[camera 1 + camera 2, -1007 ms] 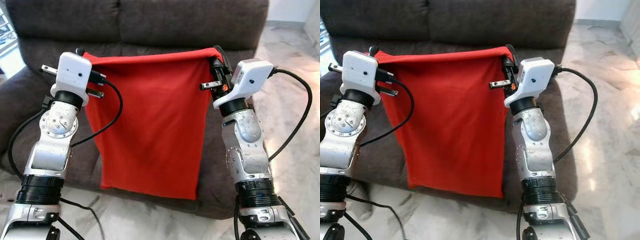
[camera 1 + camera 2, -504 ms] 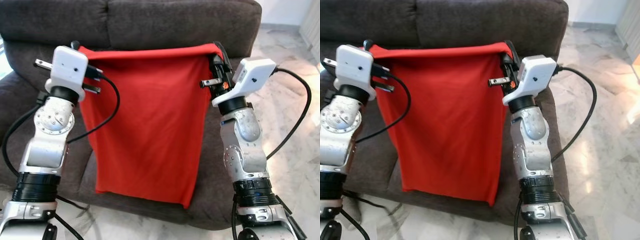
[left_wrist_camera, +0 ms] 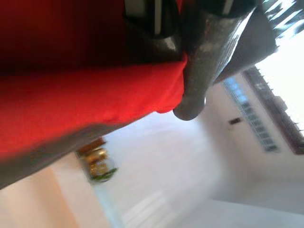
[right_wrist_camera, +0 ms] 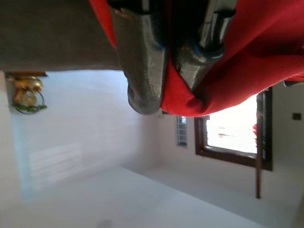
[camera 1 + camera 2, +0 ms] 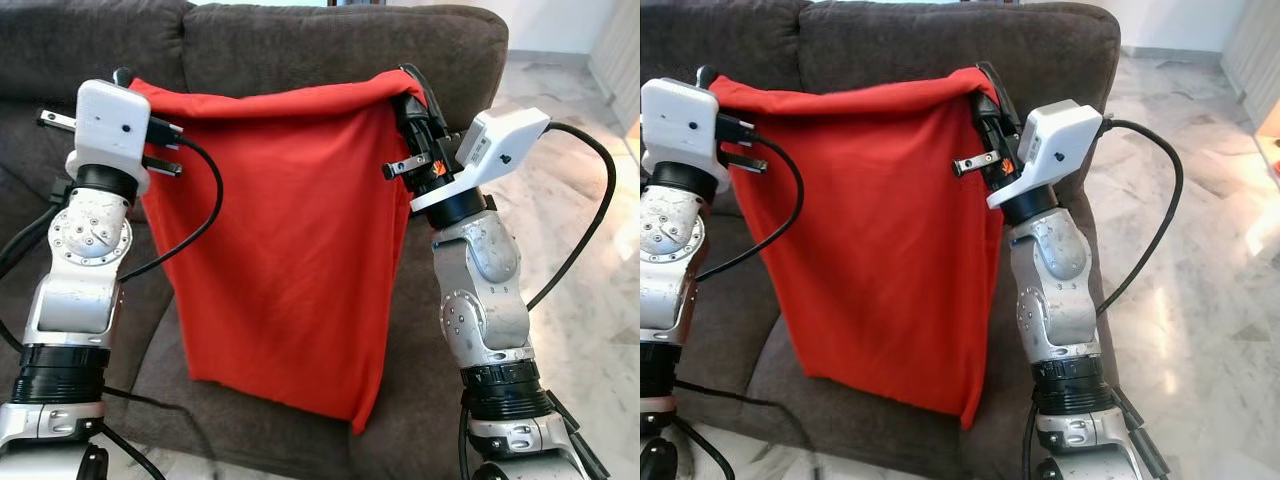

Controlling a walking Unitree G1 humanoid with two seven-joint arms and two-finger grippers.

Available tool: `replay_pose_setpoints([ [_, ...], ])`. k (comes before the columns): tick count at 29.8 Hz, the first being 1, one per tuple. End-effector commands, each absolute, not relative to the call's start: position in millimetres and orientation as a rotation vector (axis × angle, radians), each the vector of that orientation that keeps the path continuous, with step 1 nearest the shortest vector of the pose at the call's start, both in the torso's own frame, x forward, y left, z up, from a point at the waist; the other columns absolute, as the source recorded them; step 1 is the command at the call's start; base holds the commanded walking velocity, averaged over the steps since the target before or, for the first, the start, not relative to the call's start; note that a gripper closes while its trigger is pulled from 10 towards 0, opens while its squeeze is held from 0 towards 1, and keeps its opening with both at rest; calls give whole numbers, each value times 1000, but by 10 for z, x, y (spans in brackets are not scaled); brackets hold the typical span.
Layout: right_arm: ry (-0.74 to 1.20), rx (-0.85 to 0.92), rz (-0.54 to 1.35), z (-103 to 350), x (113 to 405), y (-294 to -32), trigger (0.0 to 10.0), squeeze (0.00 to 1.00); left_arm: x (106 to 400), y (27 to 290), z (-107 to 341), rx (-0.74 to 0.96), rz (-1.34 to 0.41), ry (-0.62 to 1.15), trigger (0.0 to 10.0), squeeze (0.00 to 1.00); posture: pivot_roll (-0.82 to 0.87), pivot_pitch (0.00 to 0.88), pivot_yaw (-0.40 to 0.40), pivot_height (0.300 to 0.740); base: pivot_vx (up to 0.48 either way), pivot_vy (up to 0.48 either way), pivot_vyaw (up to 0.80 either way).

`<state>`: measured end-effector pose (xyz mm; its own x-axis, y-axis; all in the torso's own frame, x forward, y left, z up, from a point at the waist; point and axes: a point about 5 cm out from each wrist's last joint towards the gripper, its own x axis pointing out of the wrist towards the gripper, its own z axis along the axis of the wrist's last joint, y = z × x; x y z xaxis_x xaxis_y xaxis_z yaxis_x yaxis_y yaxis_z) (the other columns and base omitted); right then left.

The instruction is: Move the pillow to the sofa from floor

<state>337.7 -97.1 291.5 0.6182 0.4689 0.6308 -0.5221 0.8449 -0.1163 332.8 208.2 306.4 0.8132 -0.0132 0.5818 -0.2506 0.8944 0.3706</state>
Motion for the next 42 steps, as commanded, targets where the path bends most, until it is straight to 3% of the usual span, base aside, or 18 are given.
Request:
replay_pose_setpoints([
  [1,-716,50,644,2957,3327,-864,10000,0,3308,2058,3107,479,83,-617,10000,0,54,119,46,740,0,0,0],
  [10,-350,-64,643,1987,3445,-929,10000,0,3363,1758,2290,571,-218,-314,10000,0,54,117,46,740,0,0,0],
  [21,-225,-37,587,1671,3465,-1036,10000,0,3331,1715,2059,621,-256,-245,10000,0,56,125,46,740,0,0,0],
  [22,-218,-34,587,1642,3463,-1040,10000,173,3325,1705,2038,617,-261,-241,10000,522,57,131,46,740,0,0,0],
  [24,-218,-32,586,1639,3461,-1040,10000,173,3321,1702,2034,617,-262,-241,10000,522,57,131,46,740,0,0,0],
  [25,-221,-23,578,1637,3465,-1049,10000,1000,3320,1698,2033,617,-262,-242,10000,1000,57,133,47,740,0,0,0],
  [35,-210,-49,467,1574,3493,-1171,10000,1000,3311,1693,1969,595,-259,-223,10000,1000,57,132,48,740,0,0,0],
  [36,-199,-63,423,1544,3502,-1220,10000,310,3313,1708,1944,578,-250,-214,10000,1000,60,129,47,740,0,0,0],
  [37,-176,-69,363,1493,3514,-1297,10000,0,3317,1734,1902,548,-237,-199,10000,1000,63,127,46,740,0,0,0],
  [38,-146,-69,295,1428,3521,-1389,10000,0,3320,1768,1844,513,-223,-177,10000,1000,63,123,48,740,0,0,0],
  [39,-78,-60,171,1286,3515,-1571,10000,0,3323,1845,1722,438,-192,-132,10000,443,60,123,50,740,0,0,0],
  [40,-78,-60,171,1286,3515,-1571,10000,0,3323,1845,1722,438,-192,-132,10000,443,60,123,50,740,0,0,0],
  [41,-32,-55,104,1193,3499,-1674,10000,0,3322,1893,1649,392,-170,-105,10000,0,60,123,50,740,0,0,0],
  [42,63,-24,-51,943,3393,-1925,10000,0,3298,2026,1390,313,-119,-13,10000,0,53,120,54,740,0,0,0],
])
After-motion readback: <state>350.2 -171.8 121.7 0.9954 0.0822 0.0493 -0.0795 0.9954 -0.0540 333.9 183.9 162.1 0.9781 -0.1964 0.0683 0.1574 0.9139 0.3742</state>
